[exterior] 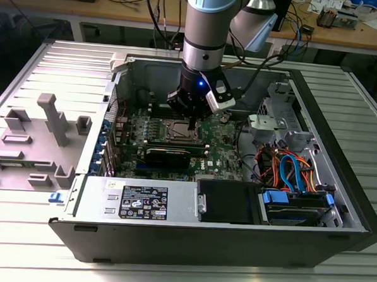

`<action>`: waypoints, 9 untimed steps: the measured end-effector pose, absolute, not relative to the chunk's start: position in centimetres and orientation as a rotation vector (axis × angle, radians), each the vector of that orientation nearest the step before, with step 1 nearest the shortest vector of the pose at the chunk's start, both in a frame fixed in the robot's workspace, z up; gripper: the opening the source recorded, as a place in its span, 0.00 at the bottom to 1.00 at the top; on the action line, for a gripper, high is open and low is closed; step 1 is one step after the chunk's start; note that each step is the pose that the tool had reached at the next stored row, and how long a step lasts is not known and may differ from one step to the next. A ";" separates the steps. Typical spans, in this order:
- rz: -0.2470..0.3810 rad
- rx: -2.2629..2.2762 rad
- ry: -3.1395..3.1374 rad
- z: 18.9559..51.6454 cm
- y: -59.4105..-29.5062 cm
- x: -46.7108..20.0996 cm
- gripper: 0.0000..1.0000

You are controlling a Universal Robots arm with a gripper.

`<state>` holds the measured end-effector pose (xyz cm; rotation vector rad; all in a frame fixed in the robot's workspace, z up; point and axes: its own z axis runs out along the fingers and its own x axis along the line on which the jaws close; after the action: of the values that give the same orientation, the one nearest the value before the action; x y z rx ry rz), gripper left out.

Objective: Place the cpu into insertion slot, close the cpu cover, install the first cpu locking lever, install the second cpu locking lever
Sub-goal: 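Install the second cpu locking lever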

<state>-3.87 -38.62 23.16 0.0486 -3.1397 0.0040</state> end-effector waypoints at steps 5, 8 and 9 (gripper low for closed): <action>0.005 0.049 -3.140 23.2 -38.6 -3.9 0.11; 0.006 0.049 -3.140 23.2 -38.6 -3.9 0.11; 0.006 0.049 -3.140 23.2 -38.6 -3.9 0.11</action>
<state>-3.87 -38.62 23.16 0.0486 -3.1398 0.0061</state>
